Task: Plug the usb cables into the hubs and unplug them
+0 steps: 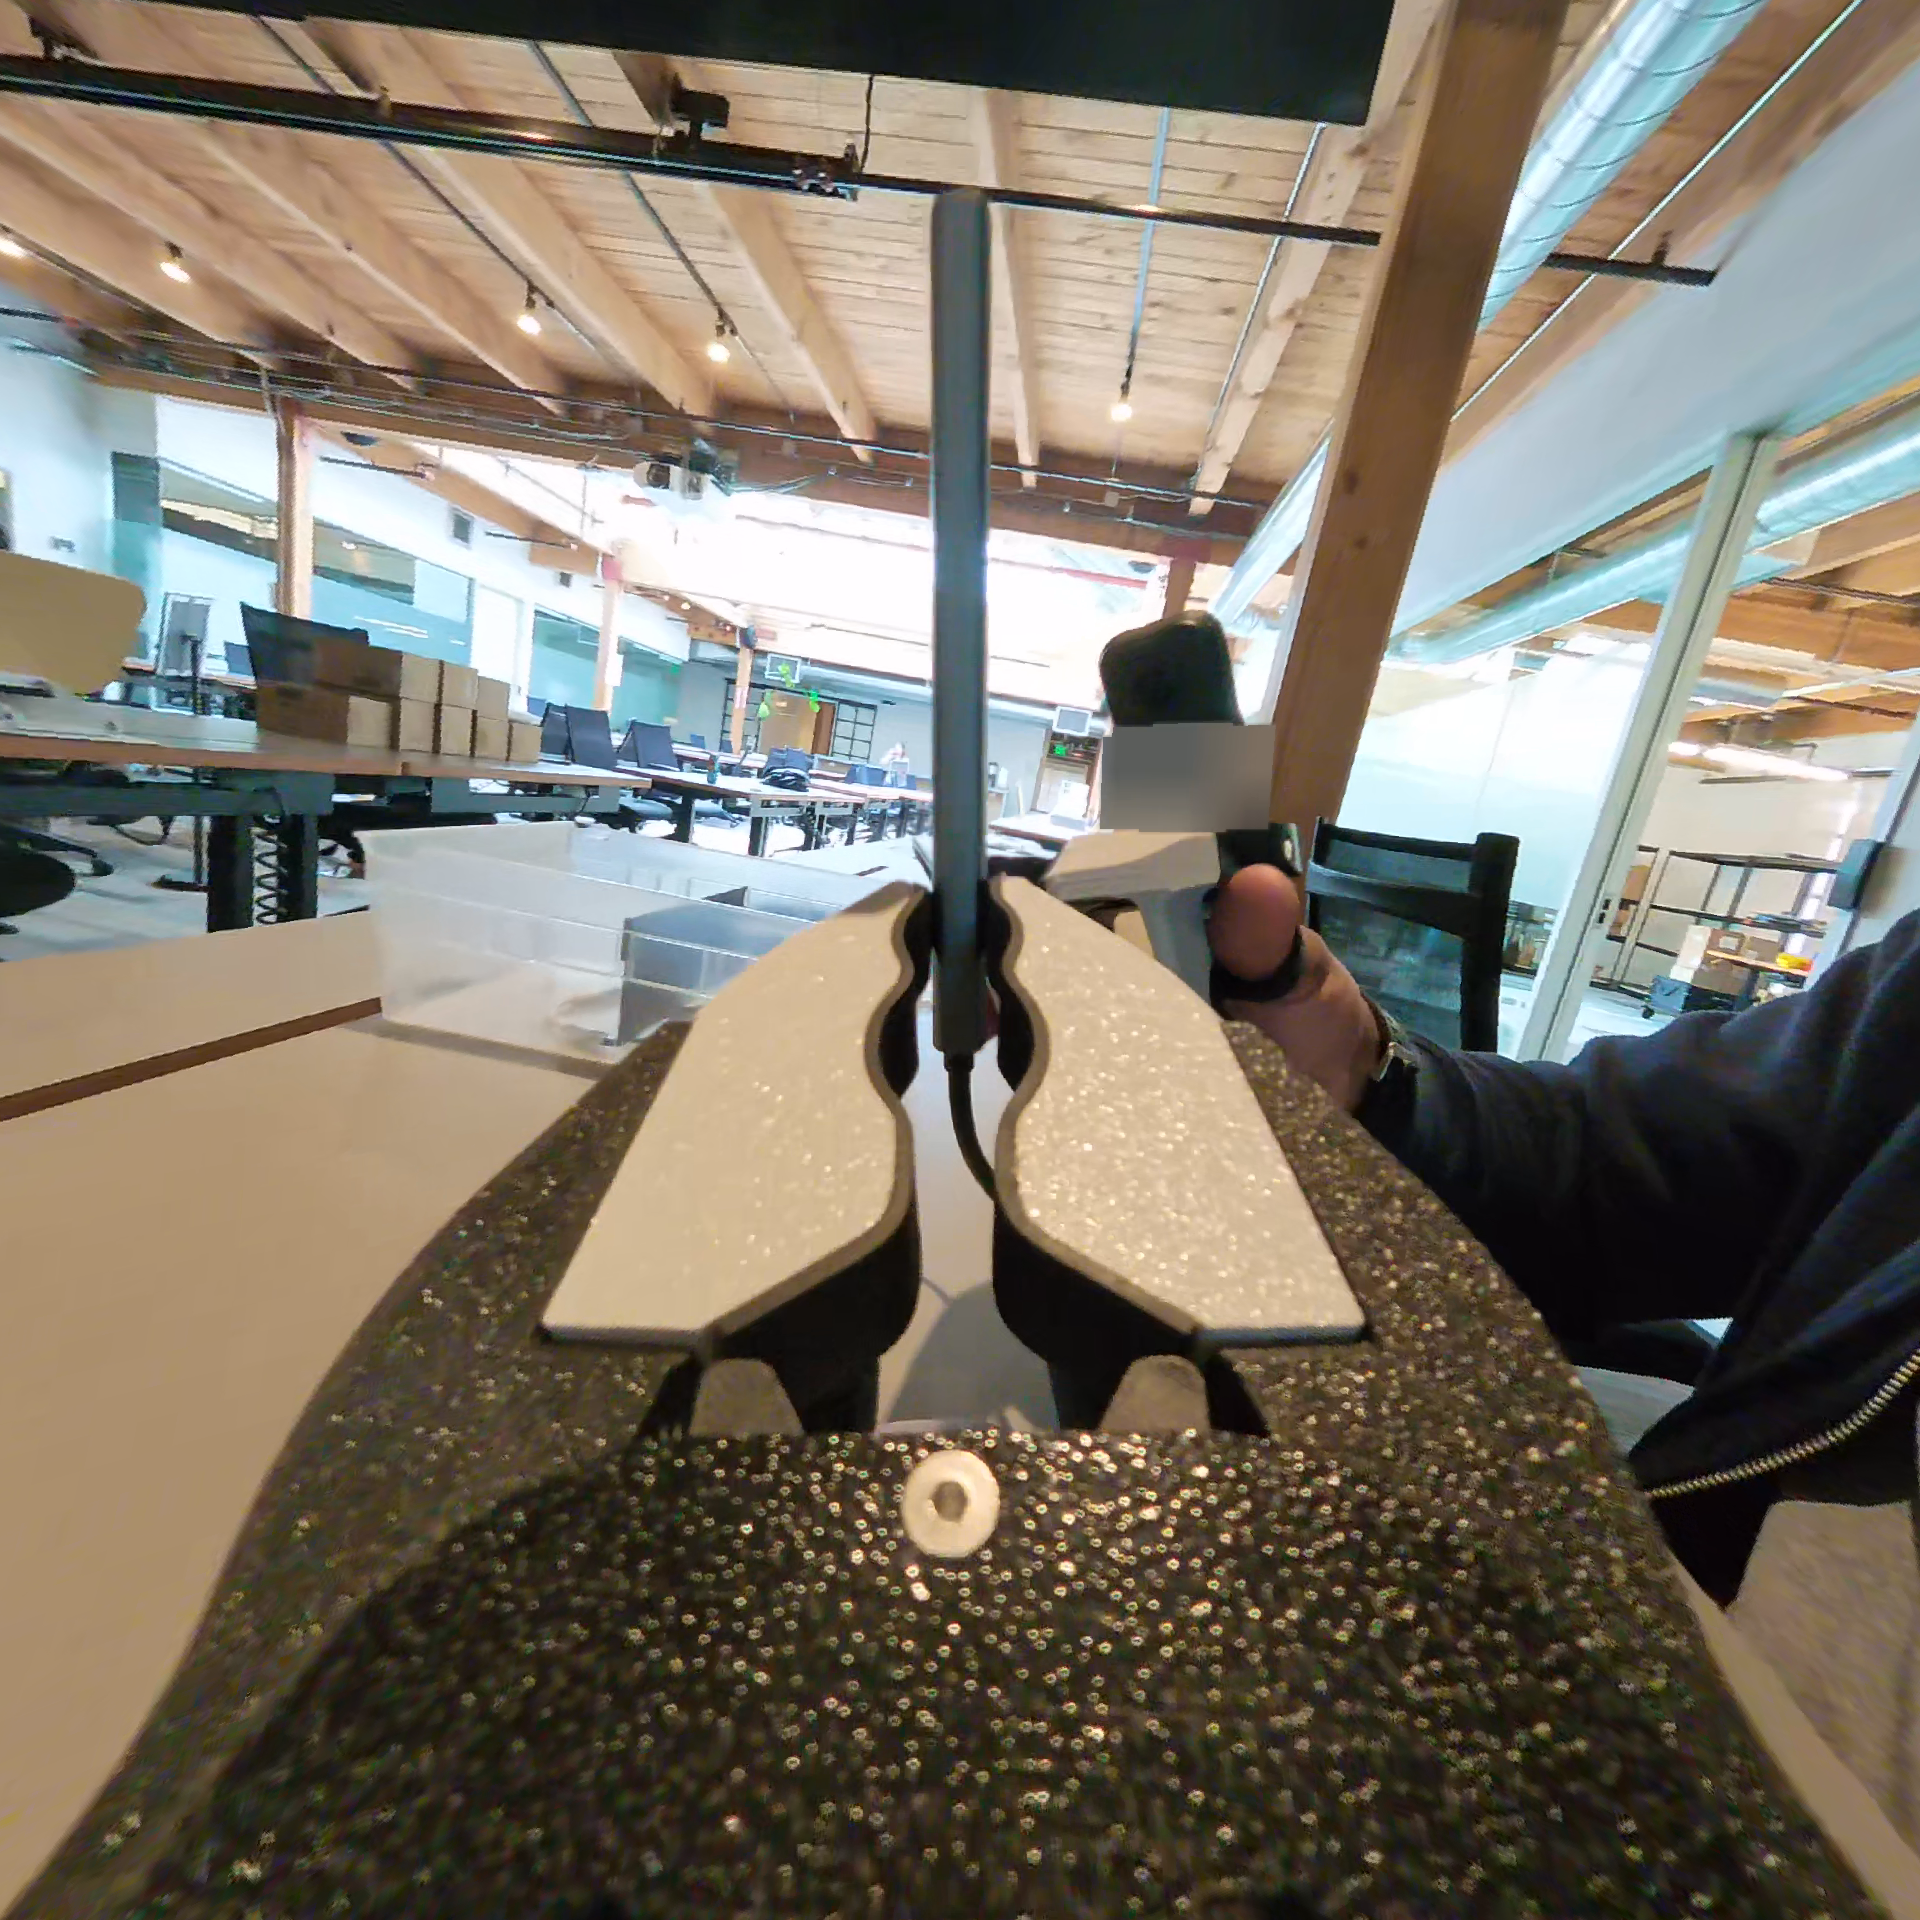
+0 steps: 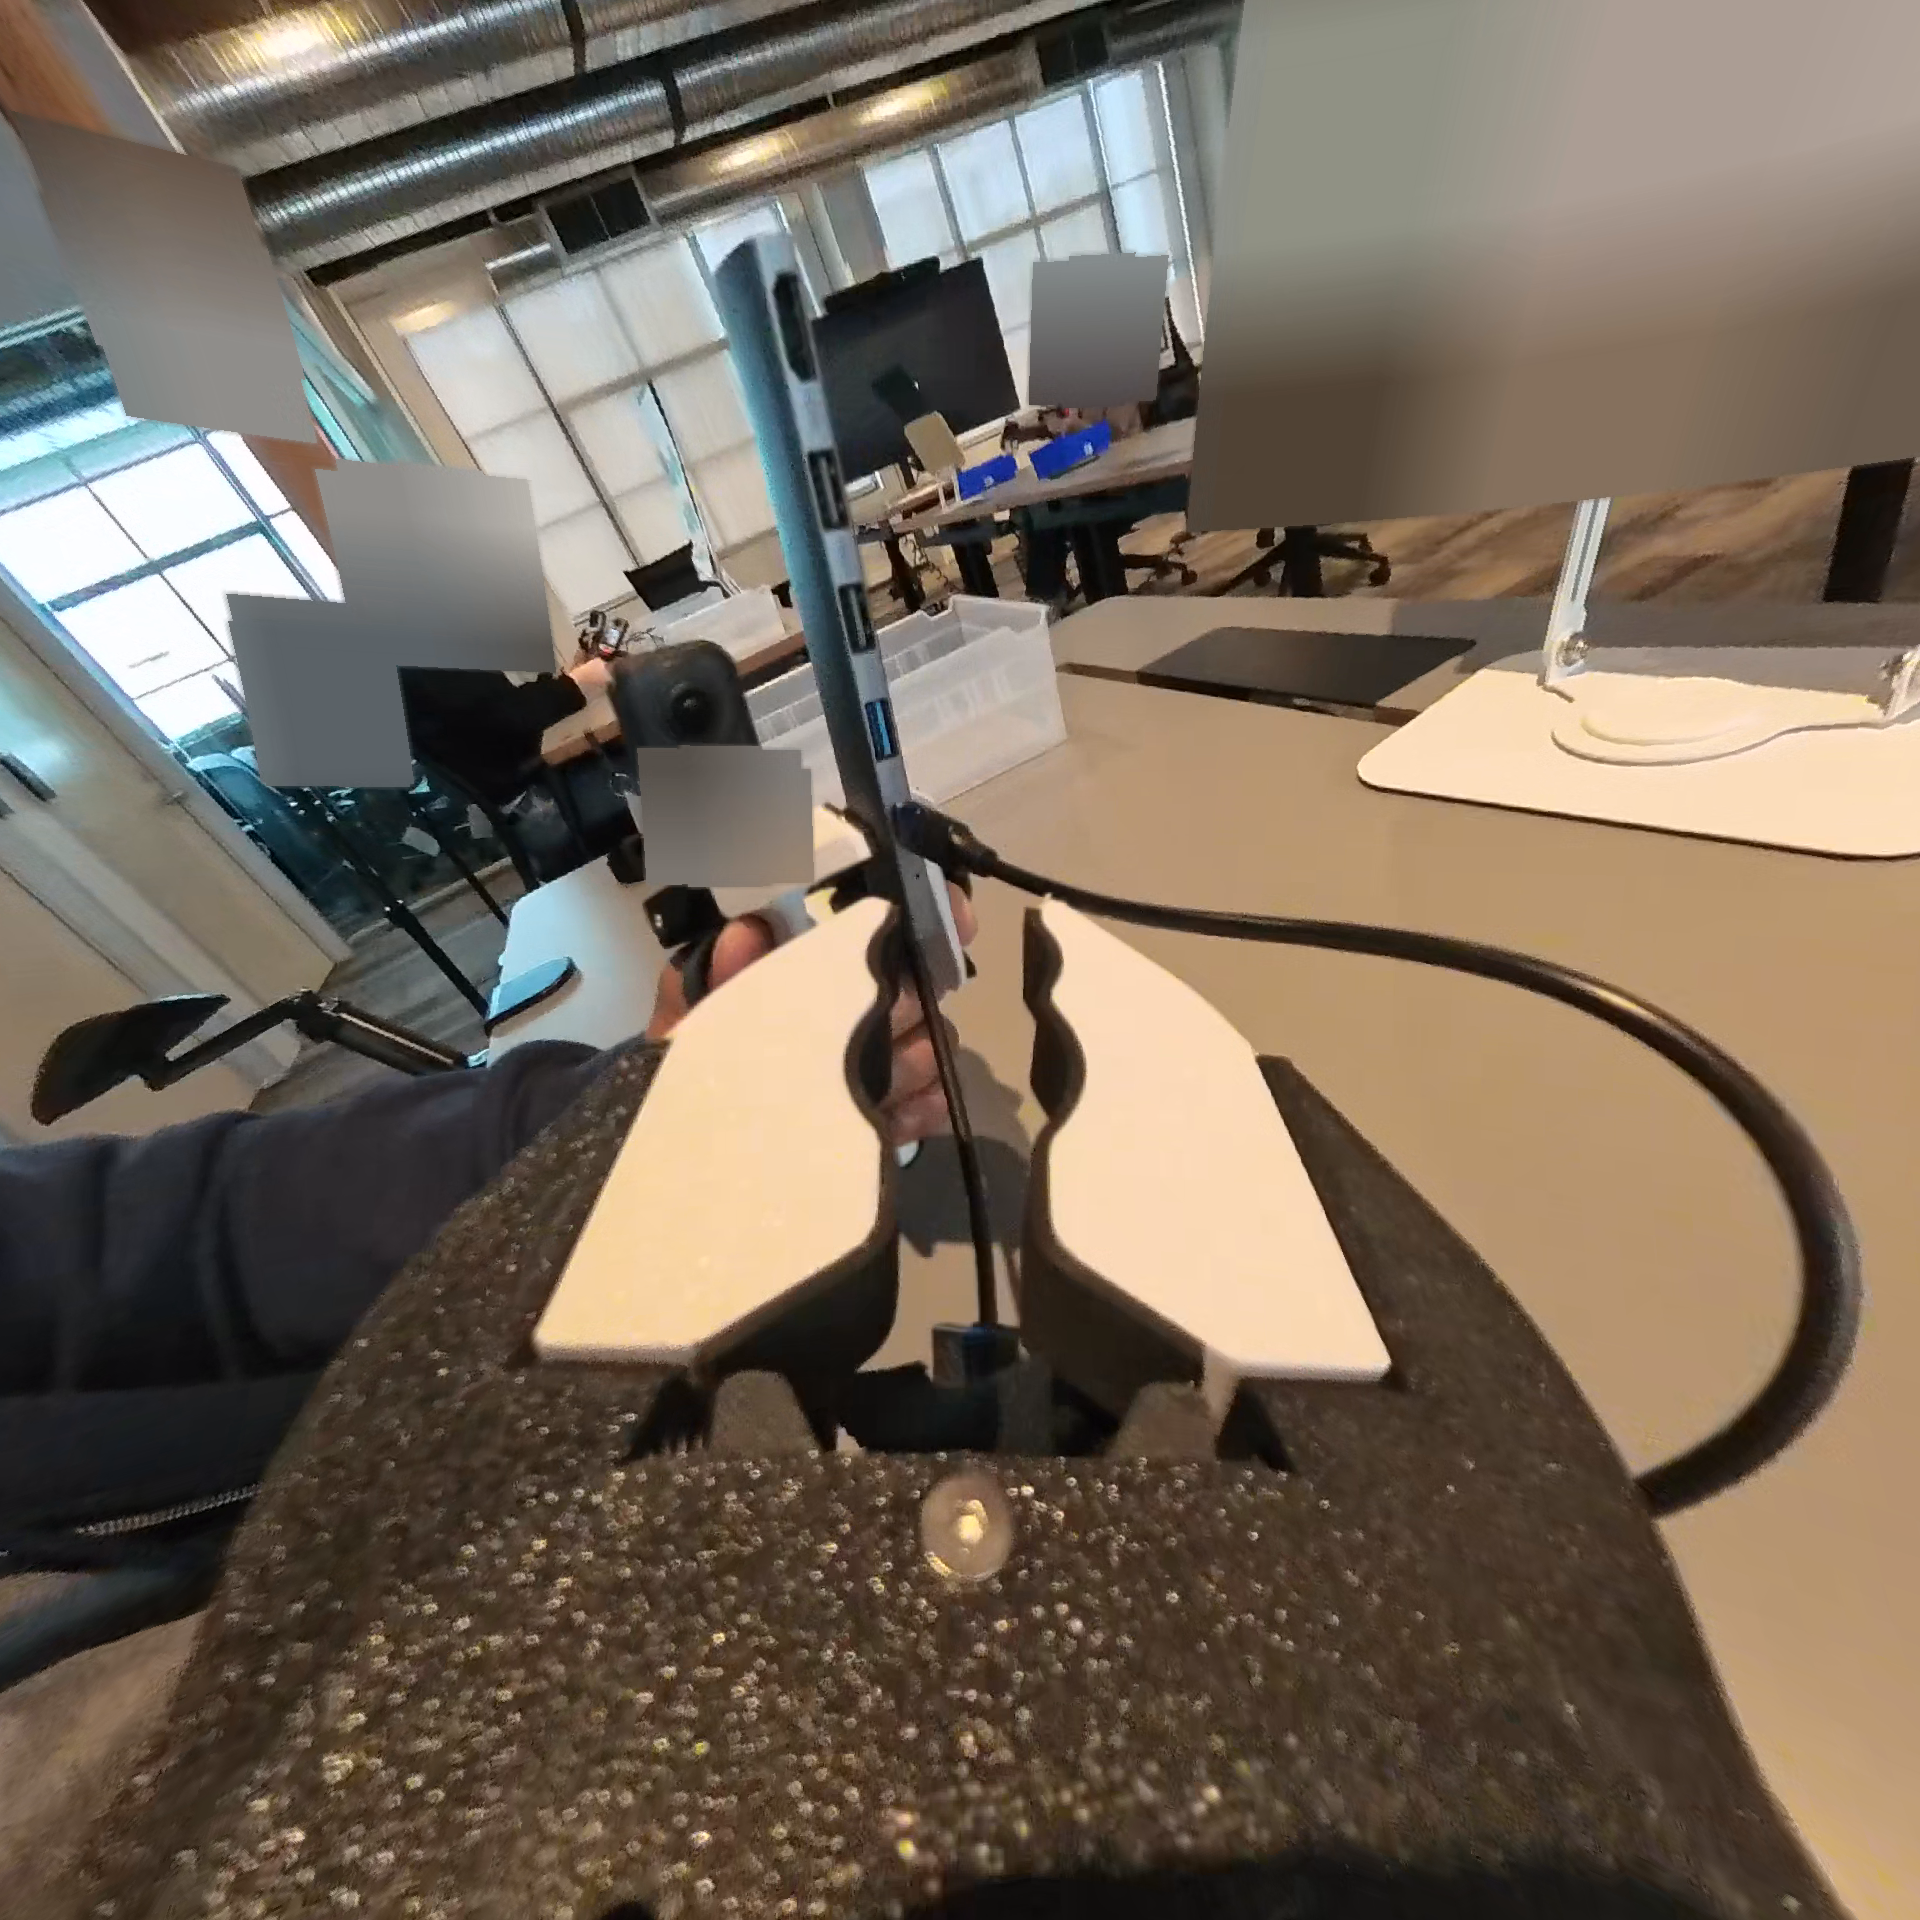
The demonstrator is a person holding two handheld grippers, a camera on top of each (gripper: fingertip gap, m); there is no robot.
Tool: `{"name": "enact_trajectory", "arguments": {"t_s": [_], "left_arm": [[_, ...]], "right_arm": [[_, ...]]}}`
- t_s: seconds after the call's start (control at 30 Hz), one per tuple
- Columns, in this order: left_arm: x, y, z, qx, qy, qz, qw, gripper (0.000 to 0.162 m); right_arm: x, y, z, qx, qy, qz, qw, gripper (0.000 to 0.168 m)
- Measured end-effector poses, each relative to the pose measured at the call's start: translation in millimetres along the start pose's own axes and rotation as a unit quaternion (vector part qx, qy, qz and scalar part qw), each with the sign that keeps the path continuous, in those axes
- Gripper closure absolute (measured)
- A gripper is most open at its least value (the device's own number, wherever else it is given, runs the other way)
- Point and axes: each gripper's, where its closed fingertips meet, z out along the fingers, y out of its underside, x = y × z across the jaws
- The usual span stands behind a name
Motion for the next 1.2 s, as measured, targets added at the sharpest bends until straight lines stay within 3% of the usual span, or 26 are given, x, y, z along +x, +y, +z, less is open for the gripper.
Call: {"name": "enact_trajectory", "arguments": {"t_s": [0.3, 0.73, 1.2], "left_arm": [[6.4, 1.7, 2.9, -0.022, -0.010, 0.064, 0.998, 0.153], [19.1, -14.5, 2.5, 0.012, -0.030, 0.156, 0.987, 0.153], [30.5, -3.1, 11.9, -0.018, -0.021, 0.218, 0.975, 0.153]], "right_arm": [[-5.1, 2.0, 0.7, 0.000, -0.009, 0.012, 1.000, 0.152], [-14.6, -6.3, 0.1, 0.051, -0.115, 0.191, 0.973, 0.149], [-20.6, -14.4, -3.5, 0.082, -0.151, 0.230, 0.958, 0.155]]}}
